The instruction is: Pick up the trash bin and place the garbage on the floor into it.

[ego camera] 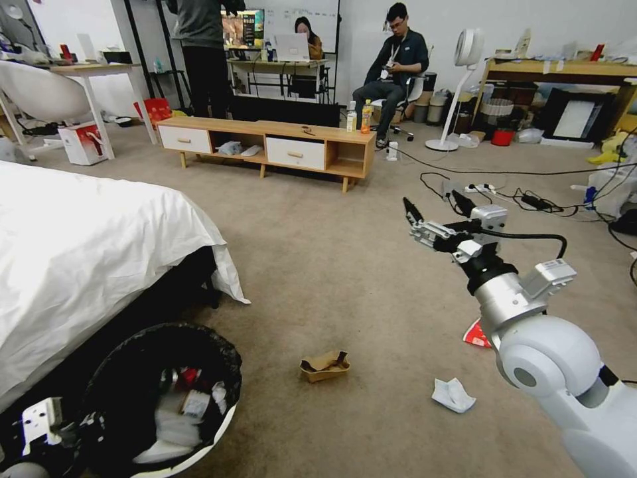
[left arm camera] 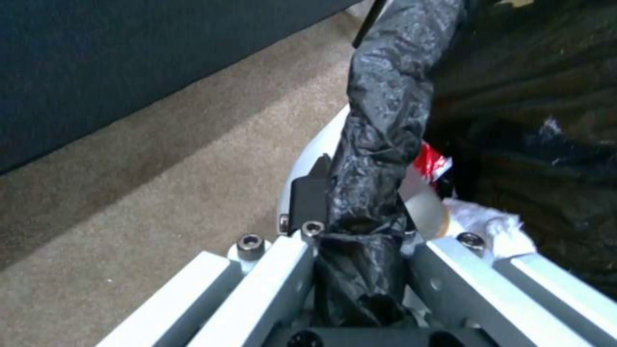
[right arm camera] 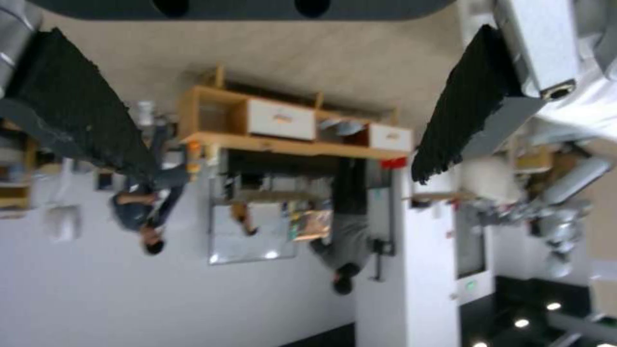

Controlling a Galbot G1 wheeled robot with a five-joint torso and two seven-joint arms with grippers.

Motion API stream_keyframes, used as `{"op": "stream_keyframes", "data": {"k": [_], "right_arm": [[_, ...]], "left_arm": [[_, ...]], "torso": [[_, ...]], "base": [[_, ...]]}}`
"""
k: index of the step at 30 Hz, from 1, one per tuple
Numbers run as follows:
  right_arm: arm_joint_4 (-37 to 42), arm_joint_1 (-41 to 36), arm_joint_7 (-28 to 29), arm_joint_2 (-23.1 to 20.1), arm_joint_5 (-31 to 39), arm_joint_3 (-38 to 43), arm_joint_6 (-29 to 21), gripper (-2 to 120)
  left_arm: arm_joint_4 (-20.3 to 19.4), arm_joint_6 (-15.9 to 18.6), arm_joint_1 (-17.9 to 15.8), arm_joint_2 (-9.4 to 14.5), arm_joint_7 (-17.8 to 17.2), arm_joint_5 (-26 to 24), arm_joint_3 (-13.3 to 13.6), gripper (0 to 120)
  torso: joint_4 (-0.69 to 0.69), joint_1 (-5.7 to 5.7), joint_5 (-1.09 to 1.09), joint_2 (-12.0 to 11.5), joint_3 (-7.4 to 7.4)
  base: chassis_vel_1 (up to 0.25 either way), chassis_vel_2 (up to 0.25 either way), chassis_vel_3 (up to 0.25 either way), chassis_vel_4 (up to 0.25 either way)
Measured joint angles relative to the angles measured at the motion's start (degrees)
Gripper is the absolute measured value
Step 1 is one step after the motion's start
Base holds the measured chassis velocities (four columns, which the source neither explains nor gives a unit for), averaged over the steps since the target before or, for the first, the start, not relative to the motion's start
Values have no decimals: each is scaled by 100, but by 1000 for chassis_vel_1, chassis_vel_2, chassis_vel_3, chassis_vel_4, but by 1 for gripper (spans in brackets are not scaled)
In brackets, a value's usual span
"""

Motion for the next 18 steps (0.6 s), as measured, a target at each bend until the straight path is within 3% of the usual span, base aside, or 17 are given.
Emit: {"op": "stream_keyframes", "data": {"k": [3,8,10,18], "right_arm": [[4,-248,20,145,-373,212,190,100],[91,-864,42,377,-971,579,604,100],[241,-1453,9,573,-1362,874,798,100],[541,-2521,86,1178,-2127,1412,802,100]], "left_arm": [[-30,0,-9,-115,7,53,13,1],[-56,0,-17,-304,54,187,42,1],[-58,0,-88,-385,90,263,91,1],[-60,0,-179,-517,120,326,129,1]], "torso": [[-7,0,2,0,0],[0,0,1,0,0],[-5,0,2,0,0],[-3,0,1,0,0]], "base": [[0,0,0,0],[0,0,0,0],[0,0,0,0],[0,0,0,0]]}}
